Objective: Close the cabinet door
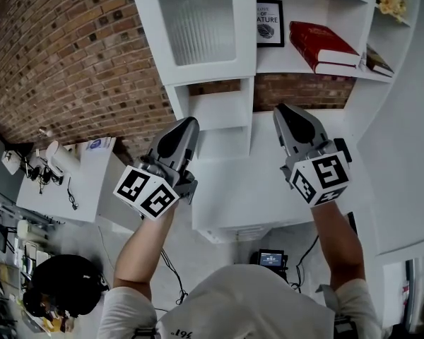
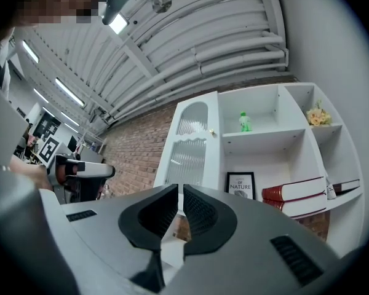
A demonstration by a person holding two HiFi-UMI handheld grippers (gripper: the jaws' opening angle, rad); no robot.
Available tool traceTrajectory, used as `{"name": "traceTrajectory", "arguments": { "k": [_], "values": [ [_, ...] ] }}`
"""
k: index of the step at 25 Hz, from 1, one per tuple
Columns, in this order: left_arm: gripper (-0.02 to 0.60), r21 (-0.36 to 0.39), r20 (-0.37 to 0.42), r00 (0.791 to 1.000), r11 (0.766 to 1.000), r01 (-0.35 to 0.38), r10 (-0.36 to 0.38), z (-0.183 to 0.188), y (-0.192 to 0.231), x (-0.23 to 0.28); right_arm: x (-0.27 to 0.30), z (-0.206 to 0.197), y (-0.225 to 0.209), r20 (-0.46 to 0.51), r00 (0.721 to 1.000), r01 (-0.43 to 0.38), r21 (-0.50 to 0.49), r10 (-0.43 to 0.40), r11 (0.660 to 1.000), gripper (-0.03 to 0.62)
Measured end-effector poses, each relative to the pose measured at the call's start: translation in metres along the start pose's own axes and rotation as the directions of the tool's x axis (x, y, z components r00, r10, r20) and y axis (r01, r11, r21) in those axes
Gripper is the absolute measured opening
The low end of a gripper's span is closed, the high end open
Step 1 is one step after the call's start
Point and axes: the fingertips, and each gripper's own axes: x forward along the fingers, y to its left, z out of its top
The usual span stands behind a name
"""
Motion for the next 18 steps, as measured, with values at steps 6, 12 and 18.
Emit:
{"name": "traceTrajectory", "arguments": {
  "k": [6,12,18],
  "values": [
    [0.009,-0.043,-0.031,1.0,0.999,-0.007,0.005,-0.024,-0.006,-0.01,-0.008,-0.022,0.007,-0.039,0.999,-0.002,0.025,0.003,1.0,0.048],
    [0.009,-0.079,-0.058,0.998,0.997,-0.026,0.021,-0.043,-0.007,-0.021,-0.013,-0.041,0.014,-0.079,0.997,-0.003,0.054,0.008,0.999,0.048],
    [0.009,-0.109,-0.088,0.996,0.993,-0.044,0.035,-0.062,-0.008,-0.033,-0.02,-0.062,0.019,-0.121,0.993,0.002,0.08,0.008,0.997,0.046]
  ]
}}
